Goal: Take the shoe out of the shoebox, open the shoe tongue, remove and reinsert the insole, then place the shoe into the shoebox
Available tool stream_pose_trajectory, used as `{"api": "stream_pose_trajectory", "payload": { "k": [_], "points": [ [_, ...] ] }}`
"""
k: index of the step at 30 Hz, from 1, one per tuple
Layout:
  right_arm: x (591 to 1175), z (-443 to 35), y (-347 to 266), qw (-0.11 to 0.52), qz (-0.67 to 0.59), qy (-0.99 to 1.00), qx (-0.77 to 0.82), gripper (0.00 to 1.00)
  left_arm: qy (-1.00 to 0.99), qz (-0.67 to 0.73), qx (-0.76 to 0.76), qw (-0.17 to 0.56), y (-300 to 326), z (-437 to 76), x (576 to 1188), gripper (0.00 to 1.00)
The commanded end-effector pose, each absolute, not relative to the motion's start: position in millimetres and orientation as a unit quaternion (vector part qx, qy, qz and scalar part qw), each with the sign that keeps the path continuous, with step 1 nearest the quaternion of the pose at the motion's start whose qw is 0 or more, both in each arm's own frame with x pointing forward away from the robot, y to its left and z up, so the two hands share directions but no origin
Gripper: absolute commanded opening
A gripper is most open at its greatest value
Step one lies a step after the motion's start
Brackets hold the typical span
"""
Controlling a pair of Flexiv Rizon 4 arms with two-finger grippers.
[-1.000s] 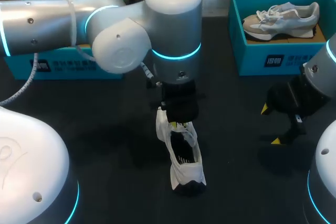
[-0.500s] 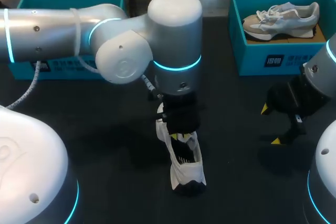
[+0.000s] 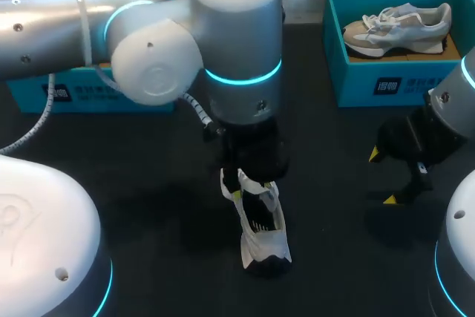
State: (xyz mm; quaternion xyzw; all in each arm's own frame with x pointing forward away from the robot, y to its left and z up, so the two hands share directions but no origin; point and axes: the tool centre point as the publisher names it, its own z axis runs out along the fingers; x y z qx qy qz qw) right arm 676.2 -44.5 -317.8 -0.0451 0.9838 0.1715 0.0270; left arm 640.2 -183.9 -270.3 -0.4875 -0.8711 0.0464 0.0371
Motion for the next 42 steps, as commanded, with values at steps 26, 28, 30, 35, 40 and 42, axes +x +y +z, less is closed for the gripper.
{"api": "stream_pose_trajectory", "payload": {
  "k": [26,28,30,35,40,42],
  "points": [
    [674.8,-318.3,-44.5,0.028,0.171,0.984,-0.045,1.0,-0.992,0.057,-0.04,0.108,-179.9,-269.9,593.7,1.0],
    [674.8,-318.3,-44.5,0.028,0.171,0.984,-0.045,1.0,-0.992,0.057,-0.04,0.108,-179.9,-269.9,593.7,1.0],
    [674.8,-318.3,-44.5,0.028,0.171,0.984,-0.045,1.0,-0.992,0.057,-0.04,0.108,-179.9,-269.9,593.7,1.0],
    [674.8,-318.3,-44.5,0.028,0.171,0.984,-0.045,1.0,-0.995,0.055,0.006,0.078,-189.7,-280.2,583.8,1.0],
    [674.8,-318.3,-44.5,0.028,0.171,0.984,-0.045,1.0,-0.997,0.048,0.009,0.053,-200.6,-282.8,576.5,1.0],
    [674.8,-318.3,-44.5,0.028,0.171,0.984,-0.045,1.0,-0.998,0.048,0.009,0.045,-204.5,-285.7,575.3,1.0]
  ]
}}
